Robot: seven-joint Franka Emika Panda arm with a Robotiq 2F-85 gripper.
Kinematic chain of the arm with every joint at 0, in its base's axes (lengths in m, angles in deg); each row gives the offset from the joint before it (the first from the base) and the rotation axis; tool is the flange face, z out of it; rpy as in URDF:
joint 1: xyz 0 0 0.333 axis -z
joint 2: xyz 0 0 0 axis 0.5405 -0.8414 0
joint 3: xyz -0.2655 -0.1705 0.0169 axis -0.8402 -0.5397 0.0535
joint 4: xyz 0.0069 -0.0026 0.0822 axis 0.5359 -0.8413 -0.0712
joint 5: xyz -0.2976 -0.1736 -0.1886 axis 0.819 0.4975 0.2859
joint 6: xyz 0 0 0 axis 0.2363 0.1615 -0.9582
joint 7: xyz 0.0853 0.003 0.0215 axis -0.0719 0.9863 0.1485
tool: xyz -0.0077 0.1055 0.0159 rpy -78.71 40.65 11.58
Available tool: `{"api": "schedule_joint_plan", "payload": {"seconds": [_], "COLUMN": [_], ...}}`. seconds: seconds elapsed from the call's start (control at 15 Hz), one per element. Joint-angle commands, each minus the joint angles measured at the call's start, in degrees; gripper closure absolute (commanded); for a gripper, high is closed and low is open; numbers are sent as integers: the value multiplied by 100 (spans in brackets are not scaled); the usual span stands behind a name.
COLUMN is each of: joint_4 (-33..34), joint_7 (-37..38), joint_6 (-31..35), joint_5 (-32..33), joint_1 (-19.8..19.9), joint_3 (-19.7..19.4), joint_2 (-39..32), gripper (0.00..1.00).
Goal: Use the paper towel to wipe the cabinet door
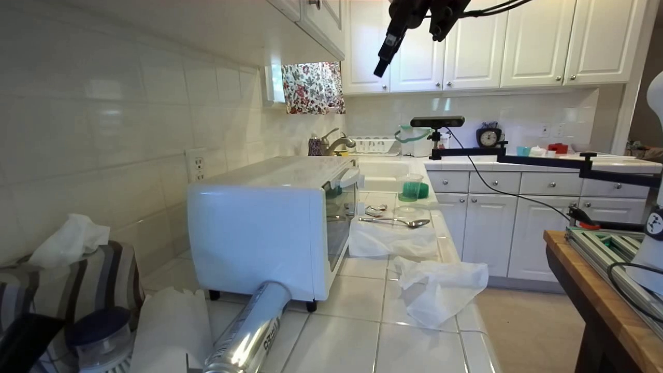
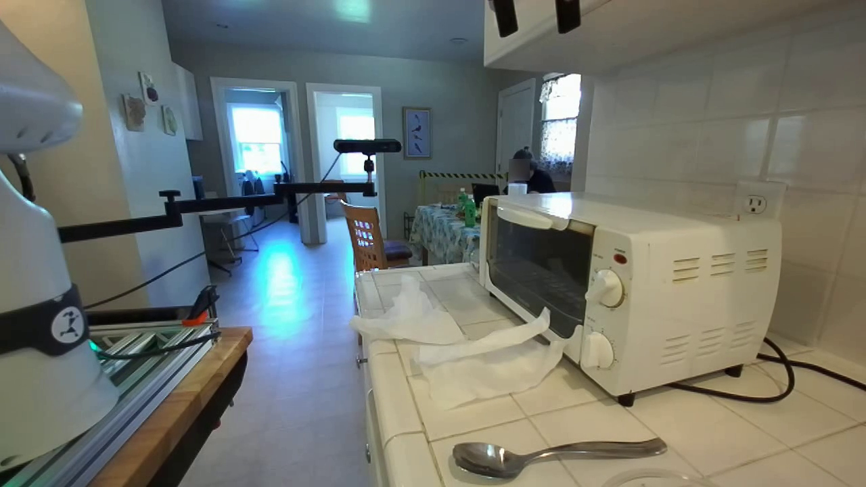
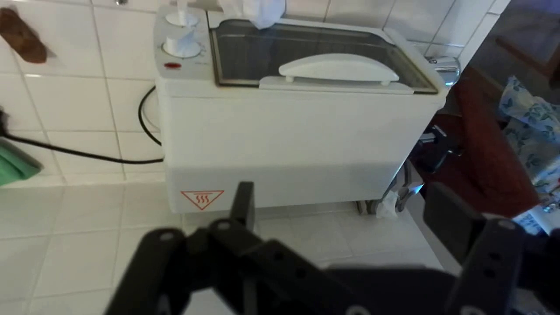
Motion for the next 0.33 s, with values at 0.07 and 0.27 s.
{"api": "schedule_joint_plan", "payload": {"seconds": [0.07,0.27], "joint_4": [-44,-62], "joint_7": [545,431], "joint_6": [-189,-145], "joint_5": [907,1148], "joint_1": [347,302], "joint_3": [297,242], "joint_2": [27,4], "gripper": [0,0]}}
